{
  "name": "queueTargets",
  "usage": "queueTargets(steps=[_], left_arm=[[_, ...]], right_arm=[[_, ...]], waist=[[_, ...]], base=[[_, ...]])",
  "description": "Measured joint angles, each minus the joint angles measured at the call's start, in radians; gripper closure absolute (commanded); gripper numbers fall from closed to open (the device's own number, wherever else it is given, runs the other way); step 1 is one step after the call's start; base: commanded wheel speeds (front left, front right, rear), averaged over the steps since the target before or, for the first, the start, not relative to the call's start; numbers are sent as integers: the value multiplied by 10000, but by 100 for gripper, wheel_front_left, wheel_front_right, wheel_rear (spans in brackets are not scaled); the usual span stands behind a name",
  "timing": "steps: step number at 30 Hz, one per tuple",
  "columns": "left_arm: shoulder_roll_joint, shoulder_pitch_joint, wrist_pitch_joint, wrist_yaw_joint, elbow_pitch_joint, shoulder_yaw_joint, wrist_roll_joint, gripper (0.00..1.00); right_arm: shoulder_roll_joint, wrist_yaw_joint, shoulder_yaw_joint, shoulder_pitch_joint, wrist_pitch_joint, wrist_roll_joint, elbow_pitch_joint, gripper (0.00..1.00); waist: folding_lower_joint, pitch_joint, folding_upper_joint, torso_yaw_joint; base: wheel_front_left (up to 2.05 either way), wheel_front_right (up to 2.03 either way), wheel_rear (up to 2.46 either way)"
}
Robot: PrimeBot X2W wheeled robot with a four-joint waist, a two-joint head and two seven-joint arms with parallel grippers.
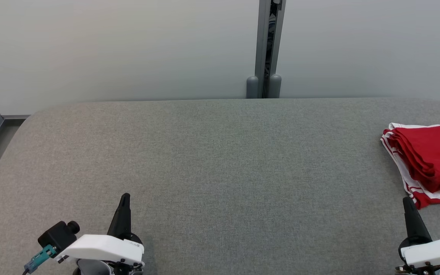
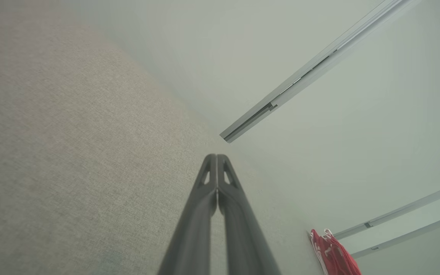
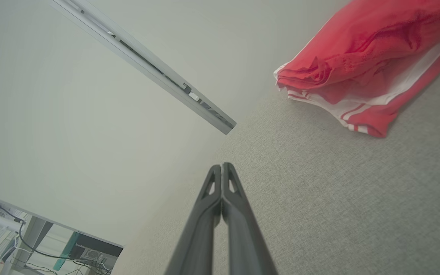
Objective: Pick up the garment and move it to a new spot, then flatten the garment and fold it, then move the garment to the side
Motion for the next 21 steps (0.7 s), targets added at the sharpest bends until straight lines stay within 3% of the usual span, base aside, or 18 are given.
queueTargets(steps=[21], left_arm=[[-2,-685,433,-384,380,163,-2297,100]], right_arm=[[-65,-2,-648,-440,755,2278,207,100]], waist=[[0,135,0,-109]], base=[[0,0,0]])
